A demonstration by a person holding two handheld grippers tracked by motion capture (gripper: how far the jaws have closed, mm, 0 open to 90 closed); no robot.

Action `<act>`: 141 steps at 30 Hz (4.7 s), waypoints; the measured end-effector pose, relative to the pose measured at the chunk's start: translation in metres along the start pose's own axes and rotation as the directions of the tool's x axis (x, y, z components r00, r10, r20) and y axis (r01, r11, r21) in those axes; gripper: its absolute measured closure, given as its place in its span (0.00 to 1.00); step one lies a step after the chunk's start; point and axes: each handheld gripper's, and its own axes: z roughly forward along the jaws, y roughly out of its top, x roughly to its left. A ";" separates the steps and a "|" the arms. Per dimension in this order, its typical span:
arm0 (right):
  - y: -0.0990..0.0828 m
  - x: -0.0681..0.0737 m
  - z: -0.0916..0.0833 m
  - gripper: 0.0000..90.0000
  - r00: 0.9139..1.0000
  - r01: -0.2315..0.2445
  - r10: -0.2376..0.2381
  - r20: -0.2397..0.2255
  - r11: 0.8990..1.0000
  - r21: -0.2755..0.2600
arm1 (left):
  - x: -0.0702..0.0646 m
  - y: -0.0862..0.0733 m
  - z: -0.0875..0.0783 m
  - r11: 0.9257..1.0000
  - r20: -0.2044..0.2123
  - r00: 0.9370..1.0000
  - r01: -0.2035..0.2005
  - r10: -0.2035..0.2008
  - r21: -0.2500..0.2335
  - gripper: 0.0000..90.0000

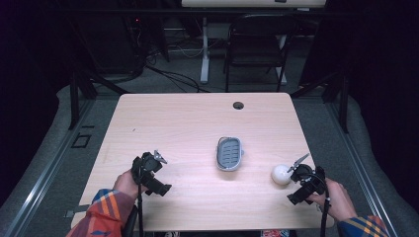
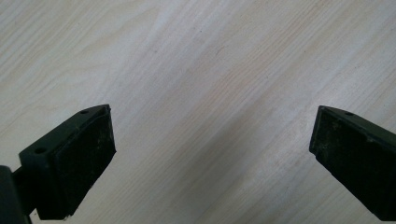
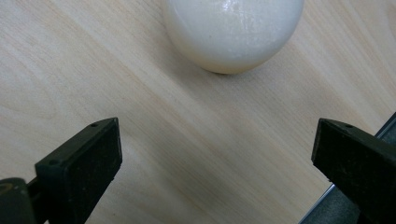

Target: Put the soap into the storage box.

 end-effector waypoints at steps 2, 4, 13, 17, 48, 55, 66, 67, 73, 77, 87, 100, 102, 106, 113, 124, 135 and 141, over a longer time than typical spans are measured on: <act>0.001 0.000 -0.001 0.02 1.000 0.013 -0.013 0.006 1.000 0.015 | 0.000 0.000 0.000 1.000 0.000 1.000 0.000 0.000 -0.002 0.00; 0.001 0.000 -0.001 0.02 1.000 0.019 -0.019 0.006 1.000 0.017 | 0.000 -0.001 0.000 1.000 -0.001 1.000 -0.002 0.002 0.002 0.00; 0.004 0.001 0.002 0.04 0.999 0.041 -0.041 0.003 0.999 0.031 | -0.001 -0.001 0.001 1.000 0.000 1.000 -0.004 0.004 0.013 0.00; 0.006 0.003 0.002 0.04 0.999 0.052 -0.052 0.004 0.998 0.026 | 0.000 -0.003 0.001 1.000 0.000 1.000 0.005 -0.005 0.011 0.00; 0.030 -0.022 0.011 0.00 0.986 -0.020 0.009 -0.166 0.998 -0.062 | 0.000 -0.003 0.000 1.000 -0.011 1.000 0.010 -0.010 0.008 0.00; 0.038 -0.026 0.014 0.00 0.981 -0.009 -0.002 -0.192 0.999 -0.052 | 0.000 -0.003 0.000 1.000 -0.010 1.000 0.008 -0.008 0.008 0.00; 0.050 -0.027 0.020 0.00 0.975 -0.092 0.072 -0.212 0.992 -0.089 | 0.000 -0.003 -0.001 1.000 -0.008 1.000 0.002 -0.002 0.003 0.00; 0.050 -0.027 0.021 0.00 0.973 -0.093 0.072 -0.219 0.992 -0.090 | 0.000 -0.003 -0.001 1.000 -0.008 1.000 0.002 -0.002 0.003 0.00; 0.058 -0.026 0.023 0.00 0.976 -0.044 0.040 -0.212 0.999 -0.016 | 0.000 -0.003 -0.001 1.000 -0.008 1.000 0.000 0.000 0.002 0.00; 0.060 -0.027 0.027 0.03 0.977 -0.036 0.037 -0.210 0.999 0.010 | -0.001 -0.003 -0.001 1.000 -0.006 1.000 -0.003 0.003 0.001 0.00; 0.061 -0.024 0.032 0.17 0.980 -0.033 0.031 -0.196 0.999 -0.007 | -0.001 -0.003 -0.001 1.000 -0.007 1.000 -0.004 0.004 0.002 0.00; 0.064 -0.024 0.035 0.27 0.987 0.027 -0.016 -0.160 0.997 0.066 | -0.001 -0.003 0.000 1.000 -0.007 1.000 -0.003 0.003 0.005 0.00; 0.065 -0.024 0.034 0.27 0.988 0.036 -0.024 -0.152 0.996 0.078 | -0.001 -0.003 -0.001 1.000 -0.008 1.000 -0.004 0.004 0.004 0.00; 0.064 -0.023 0.034 0.27 0.989 0.030 -0.020 -0.149 0.998 0.059 | -0.001 -0.003 -0.001 1.000 -0.009 1.000 -0.004 0.004 0.003 0.00; 0.065 -0.020 0.028 0.27 0.988 0.033 -0.028 -0.152 0.999 0.034 | -0.001 -0.003 0.000 1.000 -0.006 1.000 -0.002 0.002 0.002 0.00; 0.069 -0.014 0.023 0.27 0.986 0.049 -0.042 -0.159 0.998 0.039 | 0.000 -0.003 -0.001 1.000 -0.002 1.000 -0.004 0.004 -0.002 0.00; 0.073 -0.008 0.021 0.27 0.988 0.059 -0.054 -0.143 0.998 0.031 | -0.001 -0.003 0.000 1.000 -0.004 1.000 -0.001 0.001 0.001 0.00; 0.080 -0.008 0.020 0.27 0.989 0.074 -0.068 -0.133 0.996 0.040 | 0.000 -0.003 -0.001 1.000 -0.004 1.000 -0.005 0.005 0.002 0.00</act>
